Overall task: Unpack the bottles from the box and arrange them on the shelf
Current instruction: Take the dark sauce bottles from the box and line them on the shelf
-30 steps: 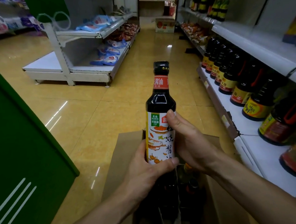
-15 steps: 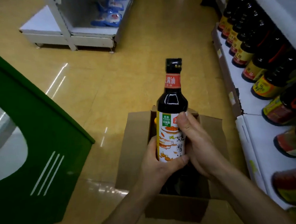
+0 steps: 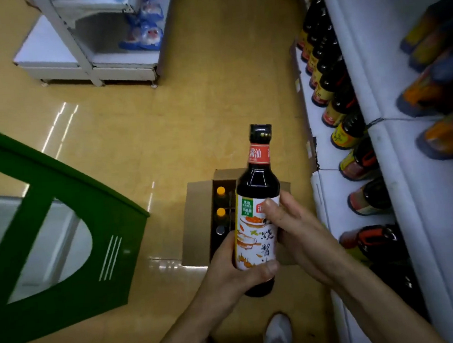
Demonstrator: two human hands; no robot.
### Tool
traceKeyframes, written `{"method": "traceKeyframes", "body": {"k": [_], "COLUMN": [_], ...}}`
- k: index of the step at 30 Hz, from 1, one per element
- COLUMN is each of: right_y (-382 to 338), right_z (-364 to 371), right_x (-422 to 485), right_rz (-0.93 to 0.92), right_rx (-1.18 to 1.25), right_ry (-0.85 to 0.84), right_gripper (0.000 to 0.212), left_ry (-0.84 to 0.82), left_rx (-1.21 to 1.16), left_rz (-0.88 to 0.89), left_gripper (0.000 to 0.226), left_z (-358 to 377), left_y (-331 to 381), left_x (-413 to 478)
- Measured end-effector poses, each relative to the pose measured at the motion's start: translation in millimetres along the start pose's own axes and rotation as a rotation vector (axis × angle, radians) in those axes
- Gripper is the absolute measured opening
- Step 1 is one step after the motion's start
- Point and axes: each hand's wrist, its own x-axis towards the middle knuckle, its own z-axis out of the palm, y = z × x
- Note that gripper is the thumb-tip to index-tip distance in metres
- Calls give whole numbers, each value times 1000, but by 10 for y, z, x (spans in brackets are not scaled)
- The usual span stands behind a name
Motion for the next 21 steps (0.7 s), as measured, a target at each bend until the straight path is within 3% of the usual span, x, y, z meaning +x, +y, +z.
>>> {"method": "traceKeyframes", "body": {"k": [11, 16, 21], "right_y": [-2055, -2797, -3424], "right_z": [125, 51, -83], "right_x": [-1269, -1751, -2097], "right_rz": [-134, -244, -375], "right_rx": [40, -23, -96], "right_ry": [61, 68, 122], "right_gripper": [68, 53, 51], "left_ry": [-65, -85, -81], "left_rx": [86, 132, 136], "left_rz": [81, 148, 265], "left_gripper": [64, 59, 59], "left_z": [735, 1120, 1530], "left_y": [2069, 2804, 3416], "left_x": [-981, -1305, -1460]}}
